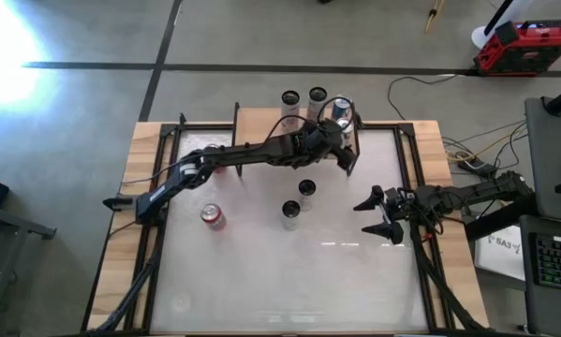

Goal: Place canned beverage on shelf
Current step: Put the blue soda can on the shelf aligned with the other blue soda can

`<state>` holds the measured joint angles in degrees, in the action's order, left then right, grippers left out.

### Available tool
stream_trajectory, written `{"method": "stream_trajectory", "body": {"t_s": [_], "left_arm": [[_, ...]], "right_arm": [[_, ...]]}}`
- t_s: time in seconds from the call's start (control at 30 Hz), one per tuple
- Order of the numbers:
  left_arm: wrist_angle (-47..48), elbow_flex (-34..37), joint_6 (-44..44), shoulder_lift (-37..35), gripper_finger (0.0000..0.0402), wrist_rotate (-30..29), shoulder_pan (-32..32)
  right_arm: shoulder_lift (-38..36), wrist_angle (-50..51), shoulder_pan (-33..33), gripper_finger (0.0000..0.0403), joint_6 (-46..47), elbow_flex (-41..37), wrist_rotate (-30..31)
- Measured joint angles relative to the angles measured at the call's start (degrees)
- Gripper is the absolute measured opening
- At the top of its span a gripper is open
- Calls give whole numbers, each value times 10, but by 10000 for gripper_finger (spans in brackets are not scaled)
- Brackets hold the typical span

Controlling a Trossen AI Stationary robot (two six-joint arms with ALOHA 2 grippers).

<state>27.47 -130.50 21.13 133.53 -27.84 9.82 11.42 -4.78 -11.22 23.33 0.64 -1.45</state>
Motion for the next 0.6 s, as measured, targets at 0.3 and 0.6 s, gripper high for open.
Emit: {"method": "stream_trajectory", "body": {"t_s": [0.3,0.6], "left_arm": [[-14,0,-11,0,369,48,14],[-14,0,-39,-1,369,86,22]], "right_arm": [[0,0,0,370,0,0,0],[0,0,0,370,0,0,0]]}}
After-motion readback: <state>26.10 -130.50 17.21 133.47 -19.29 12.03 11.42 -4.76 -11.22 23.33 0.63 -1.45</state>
